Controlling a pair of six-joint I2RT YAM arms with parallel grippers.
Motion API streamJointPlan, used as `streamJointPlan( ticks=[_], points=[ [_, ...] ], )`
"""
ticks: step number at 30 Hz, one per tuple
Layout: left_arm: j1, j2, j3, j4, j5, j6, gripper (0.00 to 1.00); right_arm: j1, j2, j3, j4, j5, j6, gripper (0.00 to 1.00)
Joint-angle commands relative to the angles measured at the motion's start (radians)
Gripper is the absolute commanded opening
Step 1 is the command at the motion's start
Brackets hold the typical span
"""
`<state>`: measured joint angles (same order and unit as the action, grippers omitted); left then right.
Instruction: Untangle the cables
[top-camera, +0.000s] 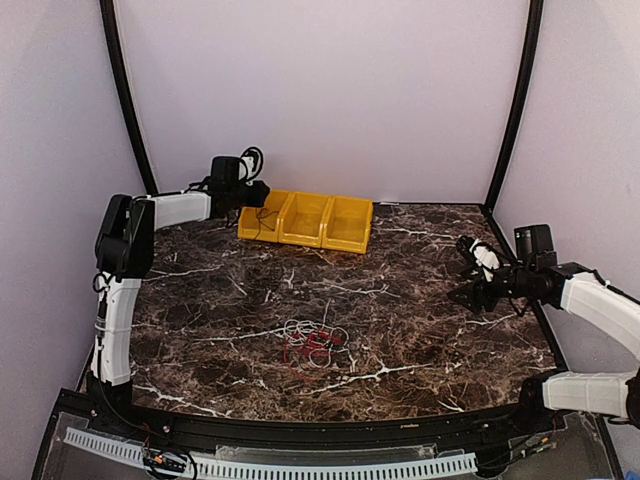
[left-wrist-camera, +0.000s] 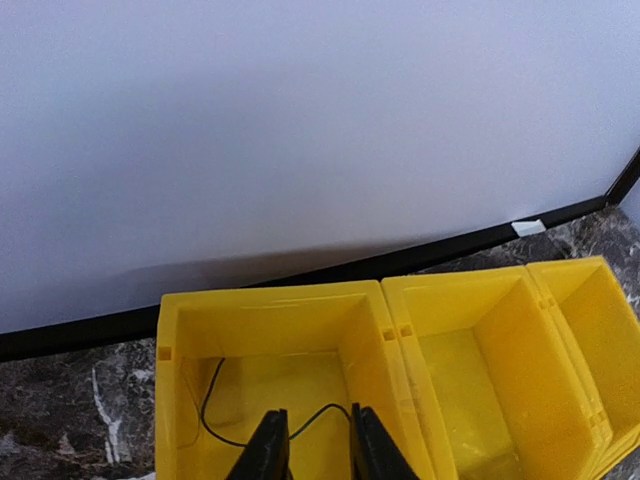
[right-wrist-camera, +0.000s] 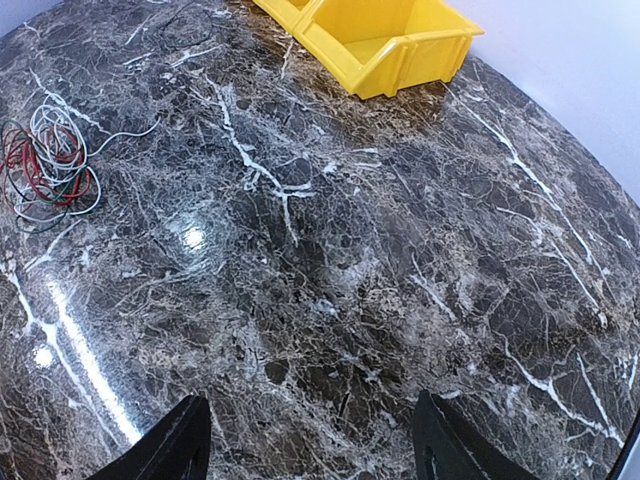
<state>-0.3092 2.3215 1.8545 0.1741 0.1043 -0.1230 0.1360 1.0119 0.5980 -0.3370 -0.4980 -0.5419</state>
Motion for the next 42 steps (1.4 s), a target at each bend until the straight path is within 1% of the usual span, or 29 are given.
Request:
streamJointPlan(
  ticks=[1, 5, 9, 11, 12, 13, 14, 15, 16, 18, 20, 23, 26, 30, 32, 36, 38, 42],
  points=[
    [0.007, -0.040, 0.072, -0.138, -0.029, -0.019, 0.34, -0.006, -0.007, -0.003, 0.027, -0.015, -0.007, 0.71],
    [0.007, -0.111, 0.023, -0.226, -0.021, -0.034, 0.45, -0.006, -0.021, -0.006, 0.029, -0.016, -0.009, 0.71],
    [0.006, -0.198, -0.016, -0.361, 0.029, -0.098, 0.50, -0.006, -0.030, -0.006, 0.025, -0.017, -0.012, 0.71],
    [0.003, -0.269, -0.087, -0.397, 0.016, -0.147, 0.51, -0.006, -0.038, -0.007, 0.025, -0.020, -0.012, 0.71],
    [0.000, -0.336, -0.179, -0.392, 0.001, -0.179, 0.51, -0.006, -0.042, -0.007, 0.024, -0.020, -0.013, 0.71],
    [-0.003, -0.372, -0.232, -0.349, -0.003, -0.190, 0.52, -0.006, -0.048, -0.007, 0.025, -0.021, -0.014, 0.71],
    [-0.010, -0.452, -0.357, -0.318, -0.004, -0.212, 0.52, -0.006, -0.052, -0.008, 0.025, -0.022, -0.014, 0.71],
    [-0.013, -0.489, -0.421, -0.262, -0.004, -0.222, 0.52, -0.006, -0.055, -0.009, 0.025, -0.023, -0.015, 0.71],
    [-0.019, -0.557, -0.524, -0.240, -0.007, -0.240, 0.52, -0.006, -0.059, -0.009, 0.025, -0.027, -0.016, 0.71],
    [-0.023, -0.623, -0.633, -0.222, -0.010, -0.264, 0.51, -0.006, -0.061, -0.010, 0.023, -0.034, -0.018, 0.71],
    [-0.024, -0.651, -0.687, -0.255, -0.016, -0.280, 0.47, -0.005, -0.056, -0.007, 0.019, -0.040, -0.020, 0.71],
    [-0.025, -0.651, -0.746, -0.279, 0.000, -0.295, 0.42, -0.004, -0.034, 0.004, 0.004, -0.048, -0.025, 0.71],
    [-0.025, -0.622, -0.761, -0.276, 0.007, -0.308, 0.40, -0.003, -0.020, 0.011, -0.003, -0.050, -0.026, 0.71],
    [-0.025, -0.573, -0.778, -0.187, -0.017, -0.298, 0.45, -0.004, -0.028, 0.008, -0.001, -0.048, -0.027, 0.71],
    [-0.025, -0.540, -0.767, -0.150, 0.001, -0.282, 0.45, -0.003, -0.030, 0.005, -0.001, -0.048, -0.026, 0.71],
    [-0.024, -0.461, -0.713, -0.141, 0.007, -0.256, 0.44, -0.003, -0.023, 0.008, 0.000, -0.045, -0.027, 0.71],
    [-0.024, -0.417, -0.654, -0.162, -0.007, -0.239, 0.43, -0.003, -0.019, 0.008, -0.001, -0.041, -0.027, 0.71],
    [-0.024, -0.360, -0.611, -0.164, -0.041, -0.209, 0.42, -0.004, -0.023, 0.005, 0.001, -0.038, -0.025, 0.71]
  ],
)
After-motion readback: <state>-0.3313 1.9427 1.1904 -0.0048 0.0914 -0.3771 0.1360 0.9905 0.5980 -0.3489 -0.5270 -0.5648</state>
